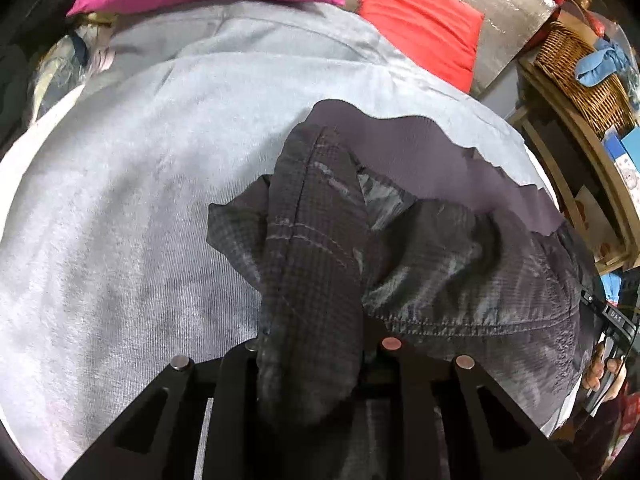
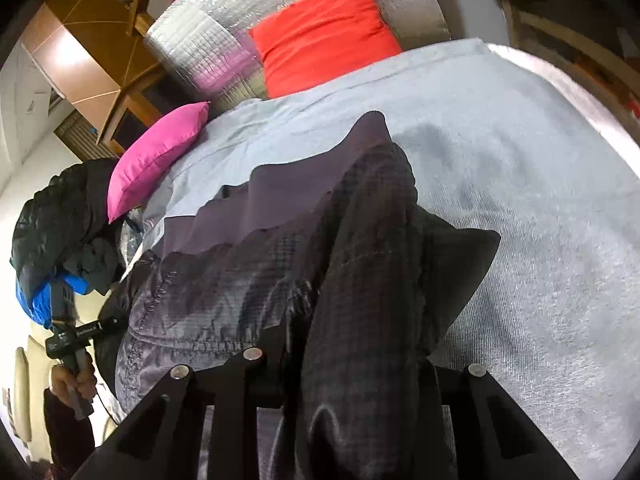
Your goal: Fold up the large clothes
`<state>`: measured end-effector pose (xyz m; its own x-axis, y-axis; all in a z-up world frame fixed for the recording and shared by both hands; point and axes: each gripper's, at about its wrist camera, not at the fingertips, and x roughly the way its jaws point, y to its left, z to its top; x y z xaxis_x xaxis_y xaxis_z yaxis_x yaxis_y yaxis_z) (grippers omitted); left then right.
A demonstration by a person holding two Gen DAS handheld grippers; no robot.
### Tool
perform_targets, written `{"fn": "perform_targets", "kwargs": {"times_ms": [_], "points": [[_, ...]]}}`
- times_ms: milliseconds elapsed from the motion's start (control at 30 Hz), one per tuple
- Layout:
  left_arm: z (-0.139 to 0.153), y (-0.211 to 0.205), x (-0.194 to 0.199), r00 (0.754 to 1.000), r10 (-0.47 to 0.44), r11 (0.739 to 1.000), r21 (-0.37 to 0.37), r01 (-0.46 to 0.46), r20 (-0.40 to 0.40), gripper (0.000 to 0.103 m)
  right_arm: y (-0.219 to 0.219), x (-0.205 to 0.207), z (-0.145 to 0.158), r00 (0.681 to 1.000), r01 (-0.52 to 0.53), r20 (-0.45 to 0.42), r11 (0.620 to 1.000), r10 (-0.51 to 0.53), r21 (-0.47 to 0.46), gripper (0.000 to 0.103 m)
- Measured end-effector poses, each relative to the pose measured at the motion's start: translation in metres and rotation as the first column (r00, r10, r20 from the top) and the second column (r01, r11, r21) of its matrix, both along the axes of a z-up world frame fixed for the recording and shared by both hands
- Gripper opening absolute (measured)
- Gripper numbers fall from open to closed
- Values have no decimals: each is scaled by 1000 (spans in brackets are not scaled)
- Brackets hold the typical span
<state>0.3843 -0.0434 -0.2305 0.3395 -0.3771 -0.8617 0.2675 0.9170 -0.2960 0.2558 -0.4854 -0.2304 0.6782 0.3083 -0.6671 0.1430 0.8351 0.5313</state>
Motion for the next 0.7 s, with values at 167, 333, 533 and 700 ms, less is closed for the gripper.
{"fn": "perform_targets", "kwargs": {"times_ms": [167, 333, 533, 700], "points": [[-1, -5, -5, 1000, -8, 999, 32, 7, 20, 24, -1, -2, -2, 1000, 0, 0, 1000, 0, -13, 30], [-2, -13, -6, 999, -1, 999, 53, -1, 37, 24, 0, -1, -3, 1000, 5, -3, 1000, -5, -17, 30], [-2, -17, -22, 995, 25, 996, 86, -34, 100, 24, 3, -5, -6, 1000, 25, -9, 999, -26, -36, 30], [-4, -27, -37, 986, 22, 986, 157, -48, 163, 24, 10, -7, -5, 998, 67, -4, 994, -67, -82, 30]]}}
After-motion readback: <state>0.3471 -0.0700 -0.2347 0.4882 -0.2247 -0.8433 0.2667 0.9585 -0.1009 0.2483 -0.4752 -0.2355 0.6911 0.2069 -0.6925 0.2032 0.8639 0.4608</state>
